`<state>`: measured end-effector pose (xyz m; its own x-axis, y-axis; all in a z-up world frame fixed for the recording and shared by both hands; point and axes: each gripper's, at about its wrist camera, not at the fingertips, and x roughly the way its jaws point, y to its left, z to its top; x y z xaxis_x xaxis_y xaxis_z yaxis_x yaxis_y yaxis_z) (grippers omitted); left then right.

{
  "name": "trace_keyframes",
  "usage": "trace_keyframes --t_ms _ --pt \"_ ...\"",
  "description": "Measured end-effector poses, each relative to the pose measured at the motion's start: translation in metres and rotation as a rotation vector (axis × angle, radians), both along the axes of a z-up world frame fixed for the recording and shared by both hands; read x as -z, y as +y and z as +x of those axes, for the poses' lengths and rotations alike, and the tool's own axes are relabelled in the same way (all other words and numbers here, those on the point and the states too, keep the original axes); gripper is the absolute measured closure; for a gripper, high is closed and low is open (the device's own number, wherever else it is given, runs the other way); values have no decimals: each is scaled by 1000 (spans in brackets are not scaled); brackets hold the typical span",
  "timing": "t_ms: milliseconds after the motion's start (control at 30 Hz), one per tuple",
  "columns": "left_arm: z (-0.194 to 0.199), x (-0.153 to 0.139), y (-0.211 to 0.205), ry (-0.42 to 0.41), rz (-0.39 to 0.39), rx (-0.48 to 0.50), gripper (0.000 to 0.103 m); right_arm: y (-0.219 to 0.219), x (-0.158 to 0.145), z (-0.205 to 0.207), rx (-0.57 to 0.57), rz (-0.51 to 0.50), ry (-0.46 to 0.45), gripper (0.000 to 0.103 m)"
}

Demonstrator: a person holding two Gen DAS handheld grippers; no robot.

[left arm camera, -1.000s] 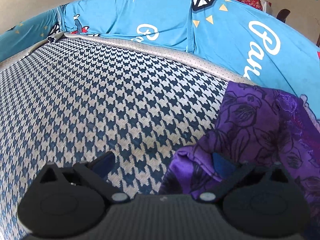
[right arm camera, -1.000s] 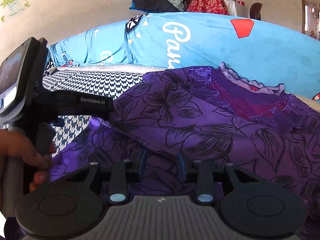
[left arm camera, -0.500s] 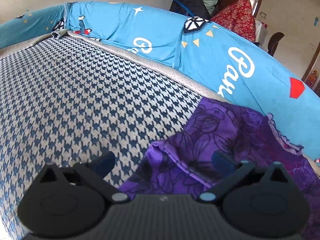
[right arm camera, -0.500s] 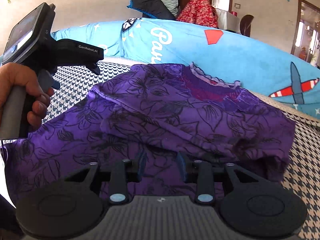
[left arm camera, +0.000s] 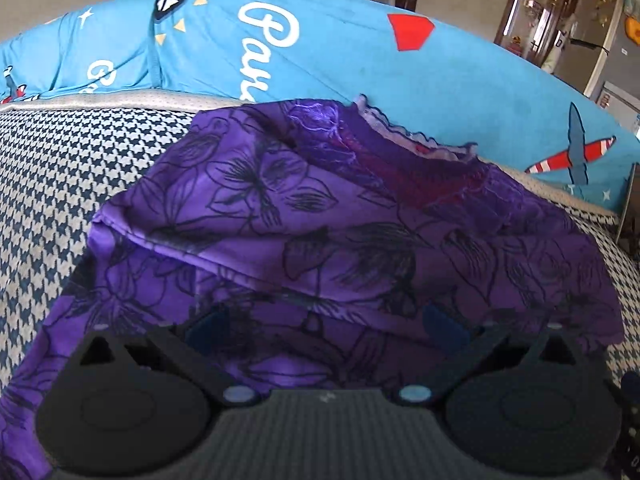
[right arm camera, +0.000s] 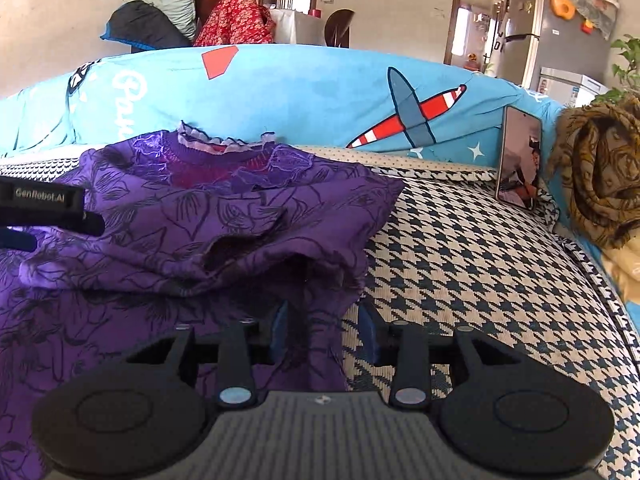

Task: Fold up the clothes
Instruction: 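Release the fabric and pull both grippers back from the blouse, then move the right gripper to the hem of the blouse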

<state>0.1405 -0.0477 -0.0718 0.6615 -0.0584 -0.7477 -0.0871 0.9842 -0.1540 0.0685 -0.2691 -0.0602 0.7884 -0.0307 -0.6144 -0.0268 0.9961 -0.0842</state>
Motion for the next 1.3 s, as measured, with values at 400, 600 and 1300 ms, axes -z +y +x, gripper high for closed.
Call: trace_keyframes --t_ms 400,600,1300 --pt "3 17 -15 42 79 48 0 -24 16 19 263 -45 -15 61" --pt "0 19 -14 39 94 69 0 -47 17 14 356 -19 18 61" --pt "-49 -18 46 15 24 -63 0 32 -14 -7 -45 216 -62 57"
